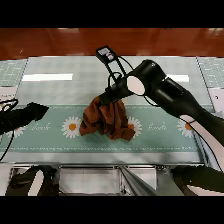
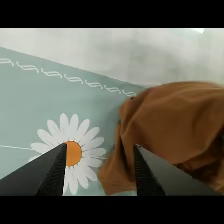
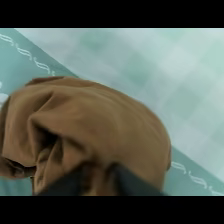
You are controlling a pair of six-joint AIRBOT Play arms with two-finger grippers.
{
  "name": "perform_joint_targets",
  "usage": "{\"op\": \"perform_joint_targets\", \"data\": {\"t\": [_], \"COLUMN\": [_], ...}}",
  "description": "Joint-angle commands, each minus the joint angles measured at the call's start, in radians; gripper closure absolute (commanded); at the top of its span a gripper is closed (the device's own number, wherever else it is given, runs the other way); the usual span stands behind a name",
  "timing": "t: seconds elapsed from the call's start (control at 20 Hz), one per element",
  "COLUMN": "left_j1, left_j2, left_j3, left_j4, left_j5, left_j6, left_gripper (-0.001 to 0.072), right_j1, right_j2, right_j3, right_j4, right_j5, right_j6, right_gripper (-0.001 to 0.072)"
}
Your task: Fold the shirts.
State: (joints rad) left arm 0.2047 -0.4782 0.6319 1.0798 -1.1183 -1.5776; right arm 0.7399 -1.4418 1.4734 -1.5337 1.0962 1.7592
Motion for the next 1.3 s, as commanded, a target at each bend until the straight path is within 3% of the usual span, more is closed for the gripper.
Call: {"op": "perform_joint_targets", "data": {"t": [0.0,0.2,0.3,0.45,0.55,0.65,0.7,0.8,0.95,1.2,1.25], "left_j1": [0.0,0.0,0.0,-0.003,-0.058,-0.192,-0.275,-0.452,-0.608,-0.683,-0.682], "left_j2": [-0.055,-0.142,-0.2,-0.305,-0.391,-0.476,-0.508,-0.583,-0.711,-0.865,-0.876], "left_j3": [0.0,0.0,-0.004,-0.082,-0.143,-0.15,-0.139,-0.104,-0.016,0.146,0.17], "left_j4": [-0.061,-0.056,-0.064,-0.236,-0.409,-0.496,-0.496,-0.492,-0.462,-0.204,-0.169], "left_j5": [-0.002,-0.035,-0.093,-0.121,-0.099,0.013,0.108,0.293,0.4,0.339,0.314], "left_j6": [0.047,0.078,0.101,0.221,0.368,0.489,0.509,0.511,0.471,0.277,0.243], "left_gripper": [0.0202,0.0203,0.0203,0.0203,0.0202,0.0202,0.0202,0.0202,0.0201,0.0207,0.0306], "right_j1": [-0.125,-0.383,-0.544,-0.743,-0.814,-0.825,-0.823,-0.823,-0.823,-0.823,-0.823], "right_j2": [-0.034,0.151,0.289,0.49,0.577,0.619,0.625,0.624,0.624,0.624,0.624], "right_j3": [-0.021,-0.043,-0.214,-0.653,-0.911,-1.05,-1.083,-1.106,-1.106,-1.106,-1.106], "right_j4": [0.151,-0.013,-0.016,0.198,0.402,0.499,0.523,0.552,0.555,0.556,0.556], "right_j5": [0.042,0.193,0.164,-0.004,-0.069,-0.095,-0.1,-0.096,-0.093,-0.075,-0.068], "right_j6": [-0.046,-0.066,-0.043,-0.051,-0.144,-0.189,-0.197,-0.219,-0.224,-0.23,-0.23], "right_gripper": [0.0304,0.0305,0.0305,0.0306,0.0306,0.0306,0.0306,0.0306,0.0306,0.0307,0.0306]}}
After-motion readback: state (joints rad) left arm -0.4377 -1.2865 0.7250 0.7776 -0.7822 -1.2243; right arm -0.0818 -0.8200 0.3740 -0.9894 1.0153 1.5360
